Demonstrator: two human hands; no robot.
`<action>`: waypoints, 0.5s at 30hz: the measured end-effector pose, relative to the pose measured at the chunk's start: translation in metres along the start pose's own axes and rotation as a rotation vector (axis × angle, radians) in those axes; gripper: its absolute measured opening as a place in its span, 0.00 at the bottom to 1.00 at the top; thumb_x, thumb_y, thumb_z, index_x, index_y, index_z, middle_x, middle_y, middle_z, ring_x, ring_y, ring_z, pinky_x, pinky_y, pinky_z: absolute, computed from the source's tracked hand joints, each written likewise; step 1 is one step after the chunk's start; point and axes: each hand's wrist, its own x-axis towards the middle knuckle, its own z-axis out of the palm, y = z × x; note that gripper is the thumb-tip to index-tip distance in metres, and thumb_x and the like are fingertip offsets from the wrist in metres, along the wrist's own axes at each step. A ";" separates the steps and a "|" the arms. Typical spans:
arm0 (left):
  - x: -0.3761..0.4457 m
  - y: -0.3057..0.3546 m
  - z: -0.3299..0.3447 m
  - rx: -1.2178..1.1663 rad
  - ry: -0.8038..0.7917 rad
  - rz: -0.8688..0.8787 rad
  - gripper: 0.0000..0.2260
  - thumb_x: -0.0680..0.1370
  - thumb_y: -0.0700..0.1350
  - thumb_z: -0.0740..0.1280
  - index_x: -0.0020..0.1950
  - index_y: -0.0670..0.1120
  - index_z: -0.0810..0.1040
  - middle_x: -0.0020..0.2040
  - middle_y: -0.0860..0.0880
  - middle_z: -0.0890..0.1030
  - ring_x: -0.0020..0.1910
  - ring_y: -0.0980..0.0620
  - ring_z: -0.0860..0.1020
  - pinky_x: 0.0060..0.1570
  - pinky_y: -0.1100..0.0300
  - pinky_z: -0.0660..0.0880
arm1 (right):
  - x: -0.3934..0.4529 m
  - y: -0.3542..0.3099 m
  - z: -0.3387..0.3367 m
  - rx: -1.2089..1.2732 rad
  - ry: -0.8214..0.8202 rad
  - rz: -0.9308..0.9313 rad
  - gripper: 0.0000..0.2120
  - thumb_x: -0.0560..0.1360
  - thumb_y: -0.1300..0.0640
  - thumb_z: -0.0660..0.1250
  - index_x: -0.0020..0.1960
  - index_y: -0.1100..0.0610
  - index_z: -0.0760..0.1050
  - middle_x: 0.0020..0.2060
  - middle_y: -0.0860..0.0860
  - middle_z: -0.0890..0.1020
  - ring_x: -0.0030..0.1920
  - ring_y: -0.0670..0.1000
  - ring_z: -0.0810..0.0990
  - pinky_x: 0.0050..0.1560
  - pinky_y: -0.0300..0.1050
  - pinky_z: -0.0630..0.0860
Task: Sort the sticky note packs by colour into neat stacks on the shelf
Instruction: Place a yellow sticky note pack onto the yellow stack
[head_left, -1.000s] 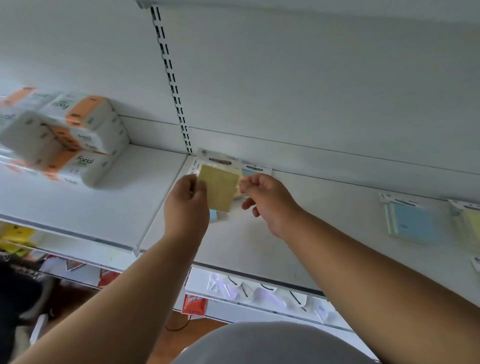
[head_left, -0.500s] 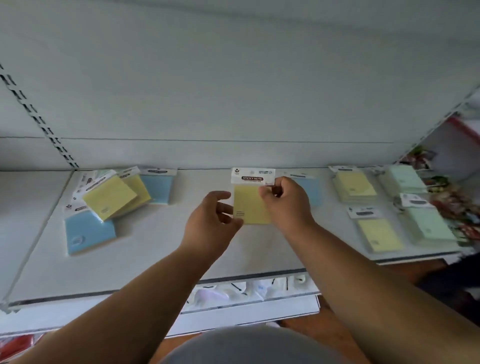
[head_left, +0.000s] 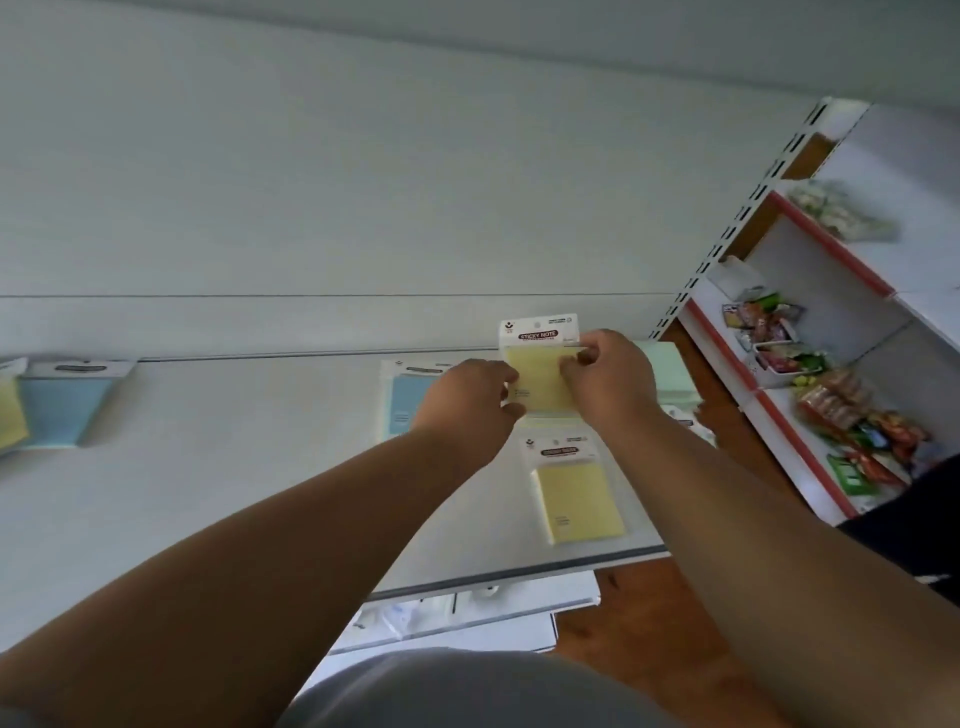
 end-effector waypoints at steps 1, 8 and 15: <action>0.008 0.005 0.008 0.043 -0.003 -0.010 0.16 0.75 0.50 0.69 0.62 0.50 0.77 0.53 0.52 0.79 0.51 0.51 0.77 0.49 0.61 0.71 | 0.010 0.006 -0.001 -0.027 -0.025 -0.017 0.13 0.73 0.54 0.67 0.57 0.55 0.77 0.44 0.48 0.79 0.48 0.53 0.79 0.43 0.41 0.67; 0.014 0.015 0.041 0.179 0.040 -0.096 0.13 0.75 0.50 0.68 0.59 0.49 0.78 0.52 0.48 0.77 0.51 0.46 0.77 0.50 0.54 0.75 | 0.027 0.030 0.009 -0.161 -0.150 -0.178 0.13 0.75 0.55 0.66 0.56 0.59 0.74 0.50 0.57 0.80 0.52 0.58 0.77 0.49 0.48 0.73; -0.016 0.009 0.032 0.126 0.194 -0.161 0.13 0.75 0.48 0.69 0.59 0.52 0.77 0.50 0.53 0.78 0.45 0.56 0.74 0.45 0.63 0.69 | 0.008 0.013 0.010 -0.095 -0.111 -0.383 0.08 0.73 0.53 0.66 0.51 0.55 0.72 0.46 0.51 0.77 0.43 0.54 0.77 0.41 0.47 0.74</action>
